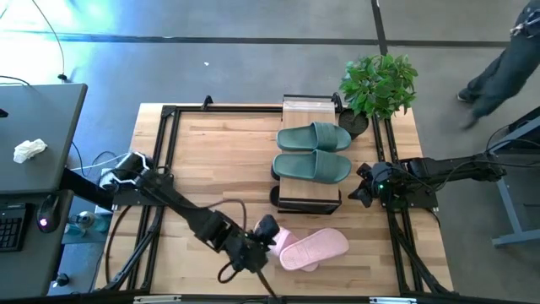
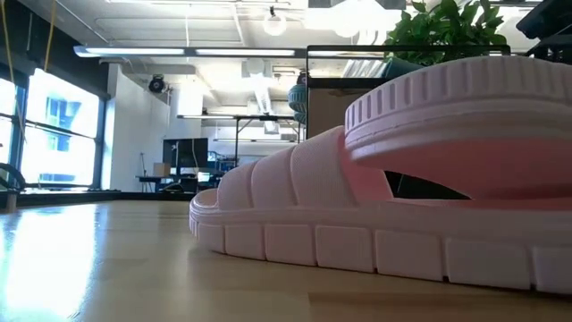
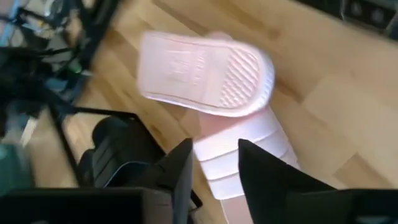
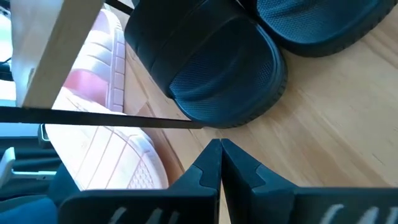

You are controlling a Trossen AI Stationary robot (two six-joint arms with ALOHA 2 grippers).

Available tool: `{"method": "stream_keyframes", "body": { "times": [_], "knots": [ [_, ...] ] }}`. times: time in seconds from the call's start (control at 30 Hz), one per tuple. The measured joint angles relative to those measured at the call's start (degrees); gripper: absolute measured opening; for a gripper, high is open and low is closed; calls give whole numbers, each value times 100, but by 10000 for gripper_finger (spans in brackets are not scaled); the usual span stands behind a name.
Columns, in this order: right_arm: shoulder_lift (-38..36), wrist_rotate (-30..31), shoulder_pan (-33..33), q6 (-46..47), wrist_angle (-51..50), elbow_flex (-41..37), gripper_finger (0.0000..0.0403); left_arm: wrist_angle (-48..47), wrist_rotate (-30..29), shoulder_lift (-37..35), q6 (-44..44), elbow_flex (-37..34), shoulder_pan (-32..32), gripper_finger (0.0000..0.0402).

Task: Pick and place slides into the shelf
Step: Put the top pink slipper under the shelf

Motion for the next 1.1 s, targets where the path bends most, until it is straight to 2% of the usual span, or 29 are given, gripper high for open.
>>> {"method": "stream_keyframes", "body": {
  "times": [0.27,0.53,0.67,0.77,0.97,1.1],
  "knots": [
    [0,72,0,20,75,-2,0,185,-39,686,1182,-9,-33,211],
    [2,182,0,7,133,-2,0,304,-90,990,1488,-9,-192,294],
    [2,360,0,-194,131,-2,0,785,-472,984,1225,-7,-263,307],
    [2,372,-2,-270,131,-2,0,1213,-371,977,1185,-6,-259,308],
    [2,292,-1,-284,127,-2,0,1356,-150,1130,1160,-15,-256,300],
    [4,320,0,-286,128,-2,0,1612,-219,1268,1133,-11,-254,299]
  ]
}}
